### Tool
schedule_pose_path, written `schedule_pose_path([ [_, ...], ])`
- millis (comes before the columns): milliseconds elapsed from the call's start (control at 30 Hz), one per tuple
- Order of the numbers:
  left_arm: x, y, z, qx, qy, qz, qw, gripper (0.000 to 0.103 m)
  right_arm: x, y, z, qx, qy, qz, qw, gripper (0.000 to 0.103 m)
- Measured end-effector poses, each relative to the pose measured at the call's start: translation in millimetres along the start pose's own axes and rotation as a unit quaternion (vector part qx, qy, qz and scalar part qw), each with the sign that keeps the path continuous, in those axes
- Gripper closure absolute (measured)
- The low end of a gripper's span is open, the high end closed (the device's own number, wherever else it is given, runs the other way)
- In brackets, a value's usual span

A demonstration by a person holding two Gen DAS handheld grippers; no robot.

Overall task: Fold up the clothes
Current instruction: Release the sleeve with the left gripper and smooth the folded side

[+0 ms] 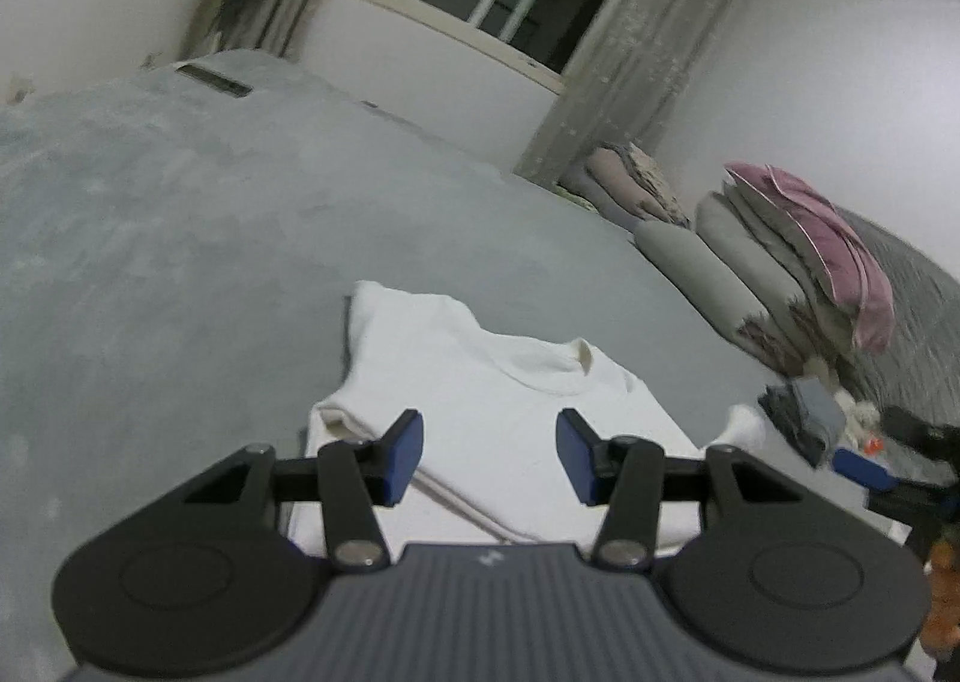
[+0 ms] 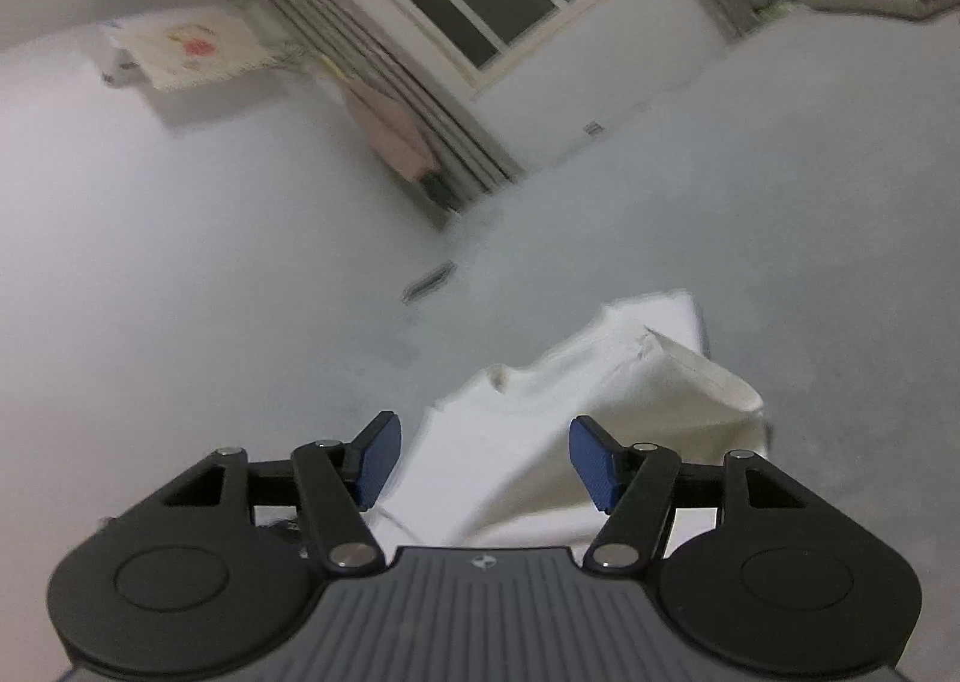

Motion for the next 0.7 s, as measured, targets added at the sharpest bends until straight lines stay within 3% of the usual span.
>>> schedule_pose_path([
  [67,-2.3,-2.5,5.1,0.010,0.008,0.004,0.9999,0.057,9.3,7.4,9.7,0.020,0.007,-0.013,1.000,0.032],
  [267,-13.8,-6.1,5.4,0.031,0.009,0.013,0.9994,0.057,-6.7,-2.3,1.1,0.083,-0.088,-0.002,0.993,0.031],
  [433,-28.2,-11.3,-31.1,0.022,-0.038,0.037,0.9984,0.055,-22.7,-15.9,-25.9,0.057,-0.144,0.022,0.988,0.031],
  [567,-59.9,-20.1,-81.5,-0.025,-0.066,0.078,0.9945,0.047,-24.5,-16.7,-23.1,0.057,-0.139,0.032,0.988,0.031],
  [700,-101.9,-32.4,-122.2,-0.098,-0.058,0.111,0.9872,0.044,-24.9,-12.5,-31.2,0.052,-0.147,0.031,0.987,0.031],
])
Point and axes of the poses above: each gripper's, at about its wrist camera, not at the fingertips, and x roughly against the way its jaws point, z to its left, y to its top, the point moved 8 cm from there along -x, roughly the way its jaws point, and after that the axes turned 4 degrees about -z, right-handed, at the moved point
